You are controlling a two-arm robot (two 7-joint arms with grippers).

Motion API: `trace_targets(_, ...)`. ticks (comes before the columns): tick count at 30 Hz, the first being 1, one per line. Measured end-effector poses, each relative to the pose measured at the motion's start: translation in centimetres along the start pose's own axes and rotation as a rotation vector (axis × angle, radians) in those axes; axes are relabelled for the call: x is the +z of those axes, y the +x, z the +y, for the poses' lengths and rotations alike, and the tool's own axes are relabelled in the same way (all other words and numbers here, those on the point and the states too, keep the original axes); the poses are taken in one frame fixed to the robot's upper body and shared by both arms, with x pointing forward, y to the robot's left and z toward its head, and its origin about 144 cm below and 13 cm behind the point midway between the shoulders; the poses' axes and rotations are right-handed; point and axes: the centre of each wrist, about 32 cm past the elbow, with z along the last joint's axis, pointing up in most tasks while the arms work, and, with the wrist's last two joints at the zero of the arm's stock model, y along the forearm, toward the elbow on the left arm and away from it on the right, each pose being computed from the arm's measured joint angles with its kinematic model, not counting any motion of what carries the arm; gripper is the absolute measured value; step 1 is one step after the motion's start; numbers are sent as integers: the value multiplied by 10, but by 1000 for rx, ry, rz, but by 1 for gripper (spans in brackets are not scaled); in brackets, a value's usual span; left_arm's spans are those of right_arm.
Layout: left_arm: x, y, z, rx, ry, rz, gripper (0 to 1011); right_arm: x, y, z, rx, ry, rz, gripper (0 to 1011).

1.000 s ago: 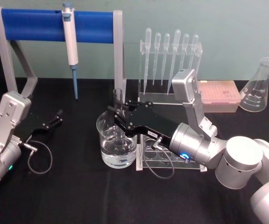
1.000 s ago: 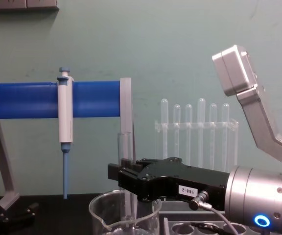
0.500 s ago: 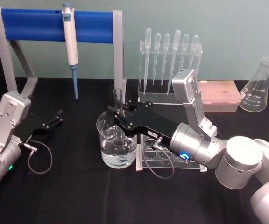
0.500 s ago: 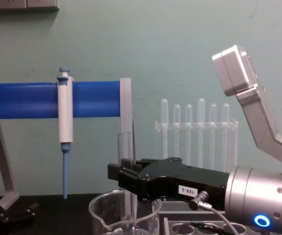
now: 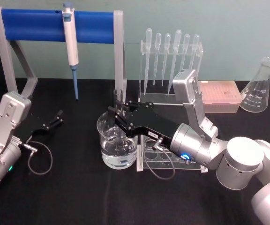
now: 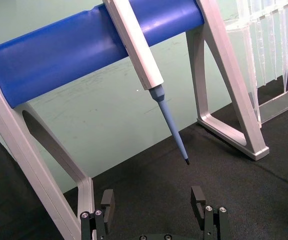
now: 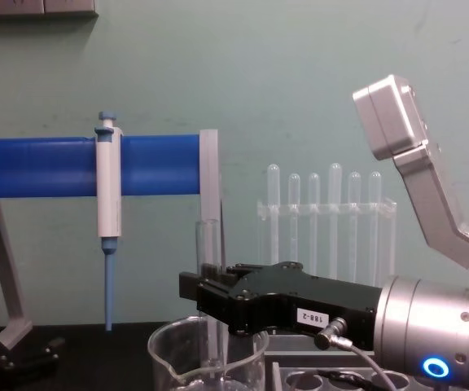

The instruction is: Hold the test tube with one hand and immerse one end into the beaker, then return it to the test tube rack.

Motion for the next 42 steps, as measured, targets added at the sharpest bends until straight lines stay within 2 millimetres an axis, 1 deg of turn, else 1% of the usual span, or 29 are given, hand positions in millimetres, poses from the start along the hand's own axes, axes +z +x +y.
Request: trace_targets(42,0,0,0,0,0,0,1000,0,0,0,0,0,0,225)
